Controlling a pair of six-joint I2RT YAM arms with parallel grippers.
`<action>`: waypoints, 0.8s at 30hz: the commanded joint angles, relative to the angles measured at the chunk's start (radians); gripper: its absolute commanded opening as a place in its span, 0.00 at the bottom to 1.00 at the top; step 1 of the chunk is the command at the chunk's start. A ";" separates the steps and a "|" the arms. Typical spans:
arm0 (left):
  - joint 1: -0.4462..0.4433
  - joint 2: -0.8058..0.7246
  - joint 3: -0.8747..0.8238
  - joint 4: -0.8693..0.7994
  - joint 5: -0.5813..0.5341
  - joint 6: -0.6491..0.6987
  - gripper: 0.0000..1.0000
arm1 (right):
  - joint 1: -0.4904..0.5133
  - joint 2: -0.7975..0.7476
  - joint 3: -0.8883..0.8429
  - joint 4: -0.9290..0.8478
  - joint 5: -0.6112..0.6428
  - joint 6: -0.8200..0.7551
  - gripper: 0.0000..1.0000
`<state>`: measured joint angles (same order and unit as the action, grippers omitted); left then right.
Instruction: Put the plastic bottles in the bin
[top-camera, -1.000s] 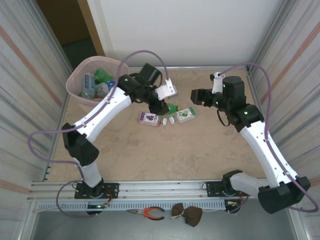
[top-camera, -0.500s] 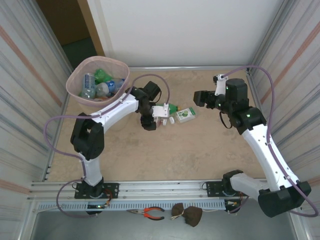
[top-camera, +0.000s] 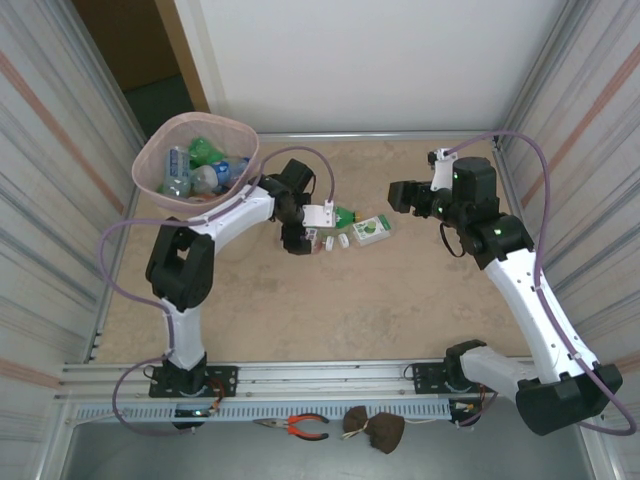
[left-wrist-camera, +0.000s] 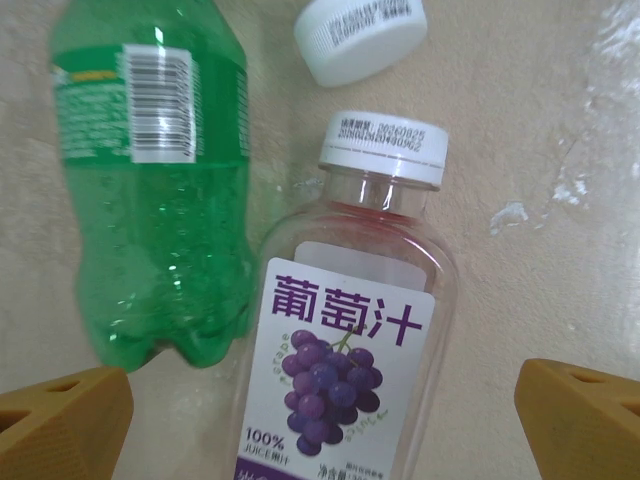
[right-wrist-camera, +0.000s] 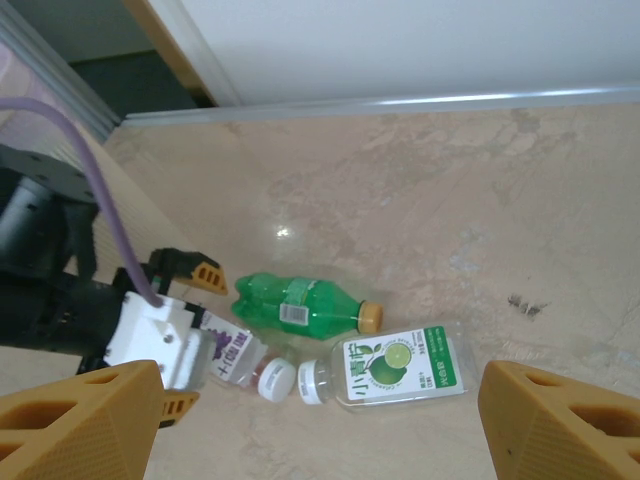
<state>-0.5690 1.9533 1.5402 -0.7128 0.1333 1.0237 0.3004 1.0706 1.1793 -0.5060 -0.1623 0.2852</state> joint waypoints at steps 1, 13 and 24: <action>0.008 0.041 0.032 -0.037 0.002 0.030 0.98 | -0.006 -0.018 -0.015 0.007 -0.025 0.022 0.81; 0.008 0.073 -0.010 -0.020 0.009 0.016 0.92 | -0.006 -0.011 -0.023 0.023 -0.034 0.026 0.81; -0.006 0.091 -0.035 -0.020 0.042 -0.008 0.77 | -0.008 -0.019 -0.030 0.032 -0.038 0.034 0.81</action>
<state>-0.5671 2.0327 1.5246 -0.7238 0.1490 1.0218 0.3004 1.0706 1.1603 -0.4953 -0.1837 0.2893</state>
